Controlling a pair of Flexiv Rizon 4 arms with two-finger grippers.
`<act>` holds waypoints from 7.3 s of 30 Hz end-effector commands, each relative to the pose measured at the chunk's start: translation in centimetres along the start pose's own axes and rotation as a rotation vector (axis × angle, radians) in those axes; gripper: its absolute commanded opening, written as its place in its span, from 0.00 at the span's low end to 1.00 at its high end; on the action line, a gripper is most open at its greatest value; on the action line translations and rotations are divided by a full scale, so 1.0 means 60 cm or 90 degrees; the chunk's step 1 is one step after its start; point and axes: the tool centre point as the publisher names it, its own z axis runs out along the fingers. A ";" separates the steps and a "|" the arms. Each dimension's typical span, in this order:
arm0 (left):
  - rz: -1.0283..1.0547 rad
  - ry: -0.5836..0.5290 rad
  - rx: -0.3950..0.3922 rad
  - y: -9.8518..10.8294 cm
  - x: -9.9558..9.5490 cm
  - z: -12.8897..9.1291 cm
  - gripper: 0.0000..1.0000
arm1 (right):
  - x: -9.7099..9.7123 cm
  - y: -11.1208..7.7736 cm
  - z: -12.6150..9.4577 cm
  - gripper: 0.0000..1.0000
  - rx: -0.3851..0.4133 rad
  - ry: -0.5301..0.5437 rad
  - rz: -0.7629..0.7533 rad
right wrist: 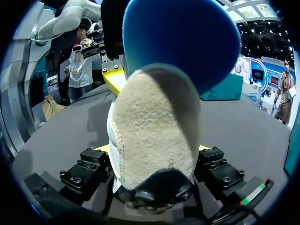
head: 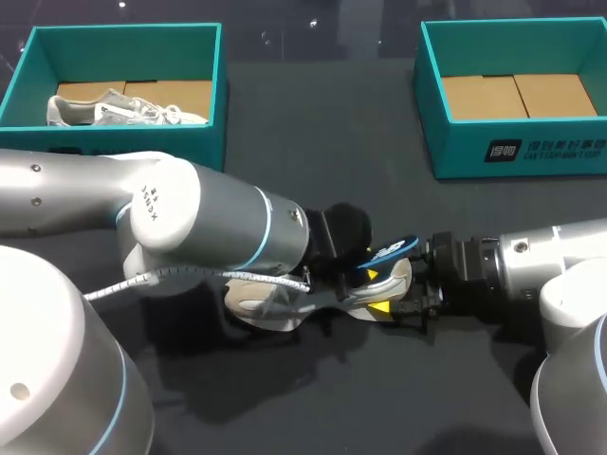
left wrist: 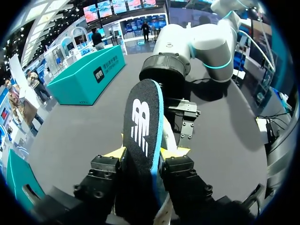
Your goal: Take the shoe out of the shoebox, open the shoe tongue, remove and reinsert the insole, then place the shoe into the shoebox
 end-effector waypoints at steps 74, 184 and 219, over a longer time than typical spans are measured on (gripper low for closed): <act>-0.260 0.227 0.234 -0.258 0.052 -0.276 0.00 | 0.001 -0.002 -0.001 0.00 0.002 -0.001 0.000; -0.402 0.321 0.426 -0.209 0.063 -0.461 0.00 | 0.025 0.030 -0.083 1.00 0.230 0.001 0.046; -0.402 0.321 0.426 -0.209 0.063 -0.461 0.00 | 0.022 0.109 -0.117 1.00 0.627 0.003 0.106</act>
